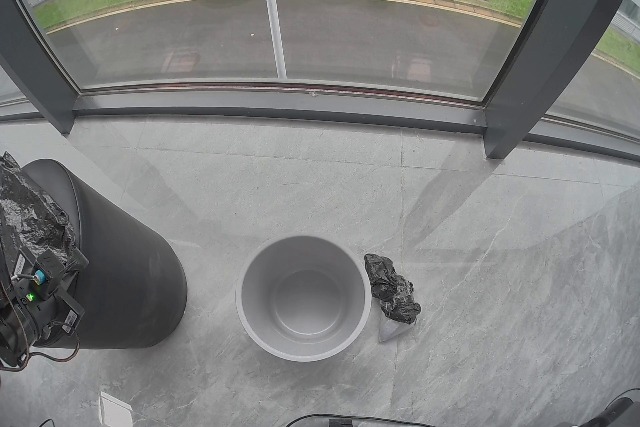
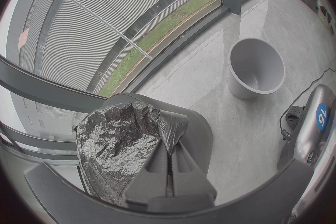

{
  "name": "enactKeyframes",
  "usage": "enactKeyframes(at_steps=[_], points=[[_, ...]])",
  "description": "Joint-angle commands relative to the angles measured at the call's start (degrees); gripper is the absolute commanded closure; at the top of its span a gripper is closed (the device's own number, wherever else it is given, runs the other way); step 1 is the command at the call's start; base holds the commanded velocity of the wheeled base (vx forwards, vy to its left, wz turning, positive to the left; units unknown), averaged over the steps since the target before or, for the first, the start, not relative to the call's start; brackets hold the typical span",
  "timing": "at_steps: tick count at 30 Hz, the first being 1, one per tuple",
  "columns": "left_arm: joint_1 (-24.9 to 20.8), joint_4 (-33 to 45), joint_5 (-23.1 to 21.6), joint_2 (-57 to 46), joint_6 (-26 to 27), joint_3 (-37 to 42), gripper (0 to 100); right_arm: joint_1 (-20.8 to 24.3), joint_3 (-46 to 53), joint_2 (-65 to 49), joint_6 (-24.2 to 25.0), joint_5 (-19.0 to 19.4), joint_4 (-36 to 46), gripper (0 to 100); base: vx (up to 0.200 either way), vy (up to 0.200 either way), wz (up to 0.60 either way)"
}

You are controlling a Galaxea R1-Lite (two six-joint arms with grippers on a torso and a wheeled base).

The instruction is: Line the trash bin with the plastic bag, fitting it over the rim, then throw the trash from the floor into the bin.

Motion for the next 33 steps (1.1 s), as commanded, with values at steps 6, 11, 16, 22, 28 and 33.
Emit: enactKeyframes(at_steps=[6, 11, 16, 22, 28, 33], points=[[-0.18, -0.34, -0.38, -3.42, -2.5, -1.79, 100, 0.06, 0.1, 0.09, -0.01, 0.02, 0.06, 0, 0.0, 0.0, 0.0], [-0.36, -0.34, -0.47, -5.01, -17.35, -6.27, 100, 1.03, 0.71, 0.18, -0.01, 0.02, 0.06, 0, 0.0, 0.0, 0.0], [-0.44, -0.43, -0.47, -6.06, -38.97, -13.48, 100, 2.88, 1.5, 1.23, -0.18, 0.02, -0.03, 0, 0.0, 0.0, 0.0], [0.52, 1.24, -0.38, -3.69, -64.2, -24.81, 100, 2.17, 1.68, 8.09, 1.31, -2.45, -0.56, 0, 0.0, 0.0, 0.0], [2.19, 1.24, -2.93, 0.97, -71.49, -28.15, 100, 3.49, 1.77, 17.14, 4.91, -14.84, -8.03, 0, 0.0, 0.0, 0.0], [2.46, 0.72, -3.19, 4.66, -72.37, -27.54, 100, 18.52, 6.25, 20.04, -0.98, -25.39, -13.83, 0, 0.0, 0.0, 0.0]])
